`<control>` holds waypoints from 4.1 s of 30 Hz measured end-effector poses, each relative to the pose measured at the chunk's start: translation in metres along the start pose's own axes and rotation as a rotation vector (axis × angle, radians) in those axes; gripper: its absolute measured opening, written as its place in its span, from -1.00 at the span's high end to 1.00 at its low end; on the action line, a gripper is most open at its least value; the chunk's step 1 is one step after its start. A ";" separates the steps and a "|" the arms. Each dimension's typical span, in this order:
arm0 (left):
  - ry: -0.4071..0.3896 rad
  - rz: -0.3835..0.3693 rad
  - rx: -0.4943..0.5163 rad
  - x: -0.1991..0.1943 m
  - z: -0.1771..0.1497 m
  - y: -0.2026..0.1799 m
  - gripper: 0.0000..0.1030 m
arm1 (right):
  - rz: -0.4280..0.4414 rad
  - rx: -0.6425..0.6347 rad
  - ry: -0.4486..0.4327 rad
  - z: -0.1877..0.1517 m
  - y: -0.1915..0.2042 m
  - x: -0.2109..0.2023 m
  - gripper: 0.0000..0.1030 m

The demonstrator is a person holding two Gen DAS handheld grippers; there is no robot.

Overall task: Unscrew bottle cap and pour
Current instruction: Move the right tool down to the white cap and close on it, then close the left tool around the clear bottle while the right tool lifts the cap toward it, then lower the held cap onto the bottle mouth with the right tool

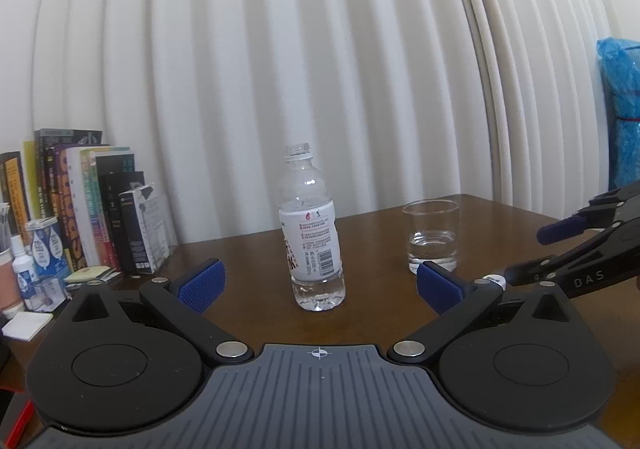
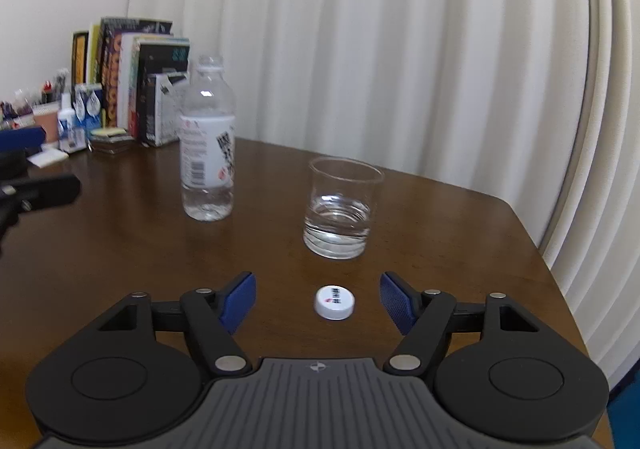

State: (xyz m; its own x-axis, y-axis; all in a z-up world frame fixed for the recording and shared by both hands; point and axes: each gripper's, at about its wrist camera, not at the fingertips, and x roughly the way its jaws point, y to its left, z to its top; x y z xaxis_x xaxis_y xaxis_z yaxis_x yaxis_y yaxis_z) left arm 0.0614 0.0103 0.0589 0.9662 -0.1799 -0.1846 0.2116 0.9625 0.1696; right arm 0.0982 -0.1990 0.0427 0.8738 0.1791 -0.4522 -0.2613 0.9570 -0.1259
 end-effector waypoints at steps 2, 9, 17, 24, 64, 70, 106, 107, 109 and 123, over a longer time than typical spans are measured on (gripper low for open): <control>0.005 -0.004 0.008 0.006 0.002 0.001 -1.00 | 0.014 -0.004 0.027 0.001 -0.003 0.008 -0.08; 0.015 -0.016 0.025 0.023 0.004 0.004 -1.00 | 0.032 -0.016 0.104 0.002 -0.012 0.035 -0.07; 0.036 -0.021 0.019 0.043 0.004 0.009 -1.00 | 0.058 -0.012 0.153 0.002 -0.018 0.057 0.25; 0.047 -0.026 0.024 0.055 0.004 0.013 -1.00 | 0.079 0.003 0.166 0.002 -0.022 0.065 0.38; -0.034 -0.441 -0.112 0.182 0.001 0.079 -0.77 | 0.345 -0.172 -0.045 0.153 0.013 0.045 0.38; -0.008 -0.478 -0.099 0.187 0.001 0.083 -0.61 | 0.374 -0.185 -0.059 0.169 0.017 0.055 0.38; 0.016 -0.476 -0.094 0.199 0.002 0.093 -0.12 | 0.495 -0.213 -0.024 0.207 0.036 0.106 0.38; 0.016 -0.475 -0.093 0.199 0.002 0.093 -0.12 | 0.496 -0.210 -0.025 0.207 0.036 0.106 0.38; 0.016 -0.474 -0.093 0.199 0.002 0.092 -0.12 | 0.501 -0.199 -0.029 0.206 0.034 0.107 0.38; 0.019 -0.482 -0.092 0.201 0.003 0.091 -0.12 | 0.516 -0.200 -0.054 0.201 0.032 0.108 0.37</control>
State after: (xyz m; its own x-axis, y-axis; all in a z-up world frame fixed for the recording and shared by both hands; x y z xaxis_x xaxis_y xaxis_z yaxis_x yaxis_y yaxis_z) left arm 0.2754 0.0614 0.0397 0.7585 -0.6061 -0.2393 0.6192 0.7848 -0.0254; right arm 0.2667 -0.1029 0.1670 0.6302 0.6298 -0.4541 -0.7292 0.6810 -0.0675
